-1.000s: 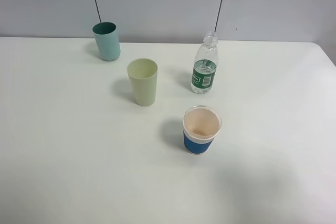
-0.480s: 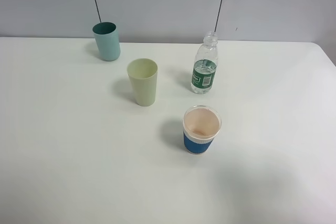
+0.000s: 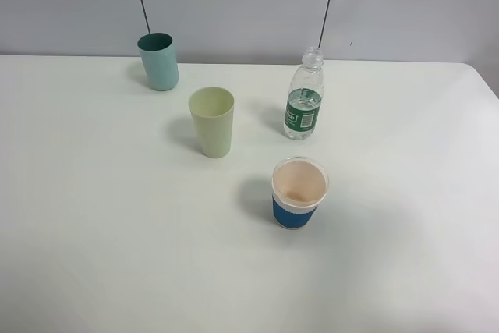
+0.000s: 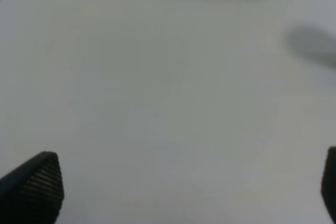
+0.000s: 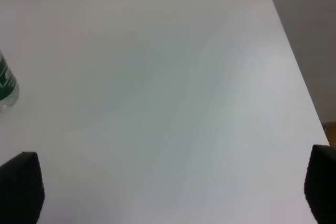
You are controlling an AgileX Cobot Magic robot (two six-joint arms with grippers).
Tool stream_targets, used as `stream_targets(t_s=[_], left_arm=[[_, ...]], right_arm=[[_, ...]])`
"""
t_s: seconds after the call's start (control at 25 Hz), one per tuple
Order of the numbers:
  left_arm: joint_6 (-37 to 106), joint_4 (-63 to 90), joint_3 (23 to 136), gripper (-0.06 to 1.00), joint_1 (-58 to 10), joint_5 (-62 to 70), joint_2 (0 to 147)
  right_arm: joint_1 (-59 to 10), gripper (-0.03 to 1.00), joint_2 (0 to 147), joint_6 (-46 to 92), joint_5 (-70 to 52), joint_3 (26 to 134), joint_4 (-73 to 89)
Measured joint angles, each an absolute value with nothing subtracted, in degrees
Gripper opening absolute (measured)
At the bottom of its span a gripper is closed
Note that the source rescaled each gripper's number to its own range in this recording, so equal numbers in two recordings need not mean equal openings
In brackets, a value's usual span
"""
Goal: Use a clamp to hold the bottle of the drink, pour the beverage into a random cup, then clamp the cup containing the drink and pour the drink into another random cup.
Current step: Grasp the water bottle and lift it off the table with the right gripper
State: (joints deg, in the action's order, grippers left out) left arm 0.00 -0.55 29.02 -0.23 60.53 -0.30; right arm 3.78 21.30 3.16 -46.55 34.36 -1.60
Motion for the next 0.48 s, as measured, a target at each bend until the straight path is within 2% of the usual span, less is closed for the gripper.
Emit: stream_targets(t_s=[0.48], left_arm=[[0.0,-0.55,29.02,1.0,-0.23,60.53,-0.3]], right_arm=[[3.78,1.0,49.13,3.23,-25.89,34.36,-1.6]])
